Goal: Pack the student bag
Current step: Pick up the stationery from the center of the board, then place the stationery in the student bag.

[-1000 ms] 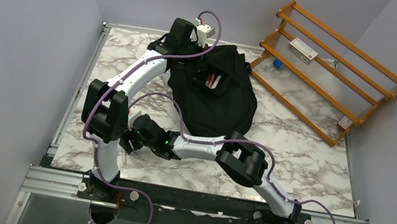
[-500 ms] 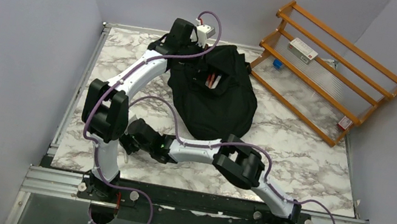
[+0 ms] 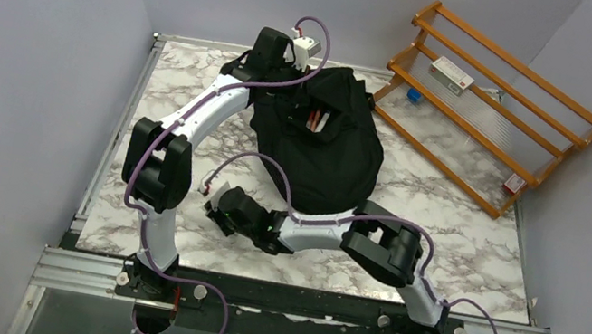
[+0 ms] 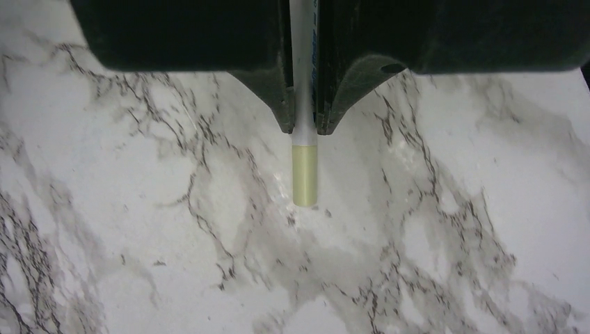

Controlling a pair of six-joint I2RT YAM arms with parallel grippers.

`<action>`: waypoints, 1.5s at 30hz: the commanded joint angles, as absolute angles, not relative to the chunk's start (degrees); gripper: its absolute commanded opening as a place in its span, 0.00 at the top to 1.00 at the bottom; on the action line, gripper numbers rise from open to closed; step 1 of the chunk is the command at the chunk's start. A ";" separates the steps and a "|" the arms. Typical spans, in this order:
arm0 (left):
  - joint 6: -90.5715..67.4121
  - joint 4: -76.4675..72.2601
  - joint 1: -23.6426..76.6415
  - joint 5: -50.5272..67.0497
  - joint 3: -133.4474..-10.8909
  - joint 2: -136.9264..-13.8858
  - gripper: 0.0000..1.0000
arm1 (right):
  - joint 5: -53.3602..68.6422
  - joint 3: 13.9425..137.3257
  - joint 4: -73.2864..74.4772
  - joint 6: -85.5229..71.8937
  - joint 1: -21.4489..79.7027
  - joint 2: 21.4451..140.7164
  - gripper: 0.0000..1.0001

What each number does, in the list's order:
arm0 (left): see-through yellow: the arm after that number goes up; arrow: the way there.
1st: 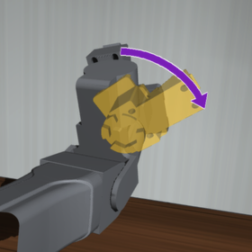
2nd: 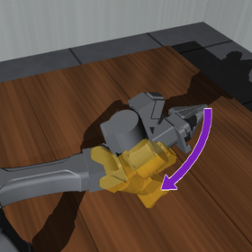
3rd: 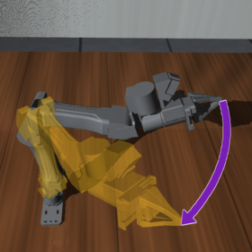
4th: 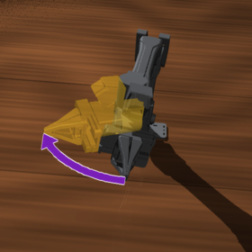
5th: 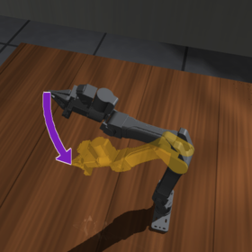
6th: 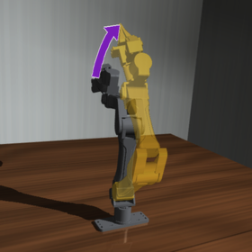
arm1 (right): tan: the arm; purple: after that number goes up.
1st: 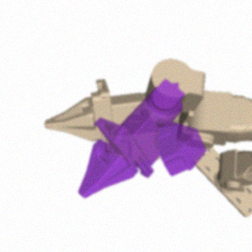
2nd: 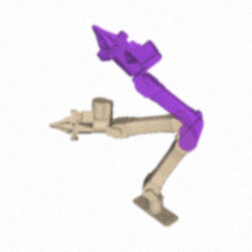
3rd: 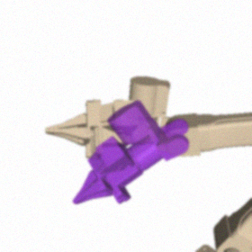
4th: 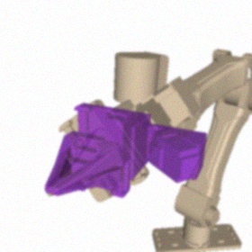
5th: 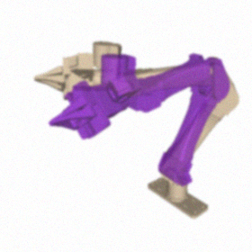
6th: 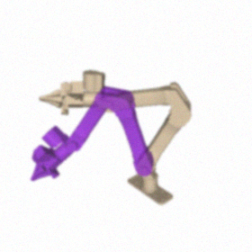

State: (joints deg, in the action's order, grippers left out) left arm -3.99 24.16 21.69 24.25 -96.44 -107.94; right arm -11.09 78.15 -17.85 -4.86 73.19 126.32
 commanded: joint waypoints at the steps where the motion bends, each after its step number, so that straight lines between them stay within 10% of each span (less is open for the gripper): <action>1: -3.88 22.85 21.24 25.99 -99.05 -108.17 1.00 | -7.15 68.59 -10.33 -3.96 70.00 122.89 0.90; 27: -4.49 22.76 21.26 26.56 -99.10 -109.33 1.00 | -4.98 50.69 -28.77 -7.60 63.94 87.70 0.99; 45: -4.45 22.30 21.27 26.36 -97.60 -108.35 1.00 | -21.40 53.74 -17.73 -39.85 47.36 82.71 0.99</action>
